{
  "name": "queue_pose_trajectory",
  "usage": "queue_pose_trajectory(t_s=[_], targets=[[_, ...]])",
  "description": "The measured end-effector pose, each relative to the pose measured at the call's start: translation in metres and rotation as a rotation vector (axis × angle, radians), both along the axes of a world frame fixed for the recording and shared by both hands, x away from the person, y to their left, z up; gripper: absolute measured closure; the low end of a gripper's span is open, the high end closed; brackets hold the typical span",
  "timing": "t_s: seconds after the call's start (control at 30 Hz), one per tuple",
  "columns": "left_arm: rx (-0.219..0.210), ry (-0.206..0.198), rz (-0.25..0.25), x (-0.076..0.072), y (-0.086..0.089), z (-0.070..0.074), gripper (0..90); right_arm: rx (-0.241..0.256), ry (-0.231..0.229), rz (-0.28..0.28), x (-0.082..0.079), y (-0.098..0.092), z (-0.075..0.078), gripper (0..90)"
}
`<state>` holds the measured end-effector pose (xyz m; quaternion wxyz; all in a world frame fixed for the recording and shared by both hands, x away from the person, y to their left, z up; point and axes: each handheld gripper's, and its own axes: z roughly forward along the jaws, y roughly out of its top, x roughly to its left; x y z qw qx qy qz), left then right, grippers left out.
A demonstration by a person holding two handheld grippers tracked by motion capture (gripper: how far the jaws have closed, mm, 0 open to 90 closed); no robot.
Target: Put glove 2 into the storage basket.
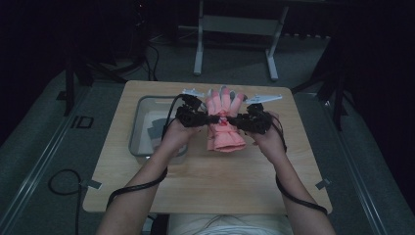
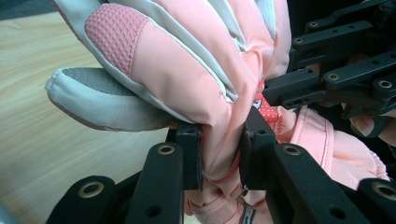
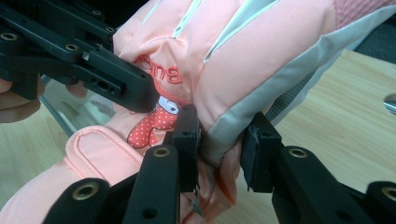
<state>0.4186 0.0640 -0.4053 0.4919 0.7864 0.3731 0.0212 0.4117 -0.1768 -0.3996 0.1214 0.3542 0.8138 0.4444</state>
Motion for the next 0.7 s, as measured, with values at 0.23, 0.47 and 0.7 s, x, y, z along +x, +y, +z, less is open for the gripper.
queue_pose_trajectory(t_s=[0.23, 0.47, 0.7], targets=[[-0.004, -0.002, 0.032, -0.002, 0.022, 0.006, 73.0, -0.002, -0.004, 0.034, 0.005, 0.021, 0.008, 69.8], [-0.007, -0.004, 0.067, -0.005, 0.048, 0.01, 73.0, -0.007, -0.005, 0.071, 0.011, 0.047, 0.013, 69.8], [-0.007, -0.007, 0.108, -0.008, 0.075, 0.012, 72.9, -0.01, -0.006, 0.102, 0.016, 0.075, 0.015, 69.8]])
